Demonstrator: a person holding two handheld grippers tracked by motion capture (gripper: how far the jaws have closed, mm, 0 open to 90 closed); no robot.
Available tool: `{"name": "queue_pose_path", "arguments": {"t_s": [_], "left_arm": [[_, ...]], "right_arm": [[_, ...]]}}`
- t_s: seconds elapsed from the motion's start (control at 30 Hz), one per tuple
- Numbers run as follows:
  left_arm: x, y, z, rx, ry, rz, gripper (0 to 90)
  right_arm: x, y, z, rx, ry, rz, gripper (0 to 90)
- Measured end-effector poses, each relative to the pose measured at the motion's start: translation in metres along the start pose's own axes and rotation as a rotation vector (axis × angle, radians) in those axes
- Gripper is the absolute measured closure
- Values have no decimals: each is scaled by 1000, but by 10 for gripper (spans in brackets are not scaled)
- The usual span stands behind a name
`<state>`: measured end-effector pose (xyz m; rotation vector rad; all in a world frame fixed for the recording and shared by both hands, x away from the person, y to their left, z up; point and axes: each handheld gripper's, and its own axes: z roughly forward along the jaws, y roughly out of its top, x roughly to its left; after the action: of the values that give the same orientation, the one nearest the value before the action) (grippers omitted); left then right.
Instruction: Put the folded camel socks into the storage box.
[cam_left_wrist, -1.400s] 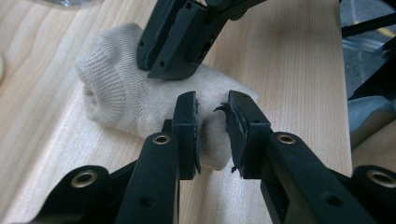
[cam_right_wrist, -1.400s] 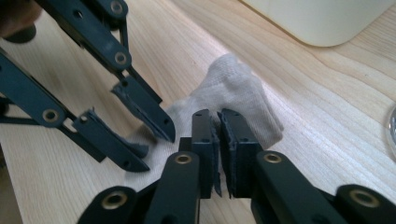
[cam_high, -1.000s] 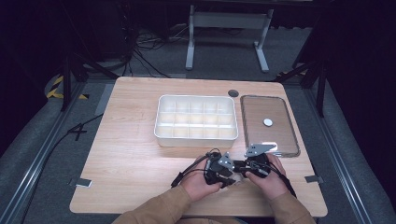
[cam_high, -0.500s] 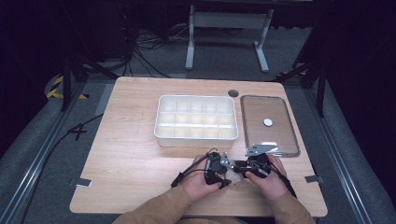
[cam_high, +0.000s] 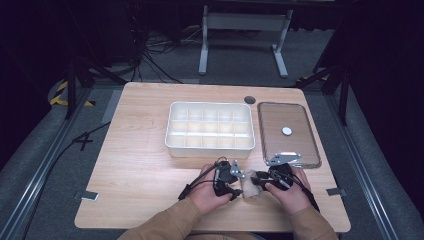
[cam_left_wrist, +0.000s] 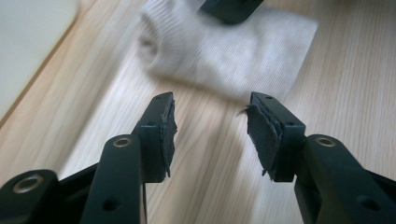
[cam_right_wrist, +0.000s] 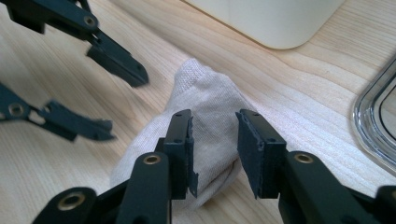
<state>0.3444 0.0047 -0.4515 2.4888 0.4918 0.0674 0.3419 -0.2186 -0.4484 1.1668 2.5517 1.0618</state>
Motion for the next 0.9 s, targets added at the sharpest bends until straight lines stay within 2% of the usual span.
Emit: {"name": "queue_pose_path", "arguments": {"t_s": [0.23,0.3,0.43,0.6,0.73,0.9], "left_arm": [[9,-22,-28,-25,36,-45,507],[11,-25,-32,-28,45,-53,505],[13,-28,-37,-33,55,-61,501],[13,-32,-43,-46,65,-63,497],[15,-33,-44,-49,67,-68,496],[16,-33,-45,-56,69,-72,496]], "right_arm": [[0,4,-8,-14,7,40,584],[-1,6,-9,-11,3,68,560],[-4,7,-5,9,-7,84,510],[-10,7,4,78,-5,104,444],[-10,12,13,131,30,135,406],[-5,21,15,167,37,108,414]]}}
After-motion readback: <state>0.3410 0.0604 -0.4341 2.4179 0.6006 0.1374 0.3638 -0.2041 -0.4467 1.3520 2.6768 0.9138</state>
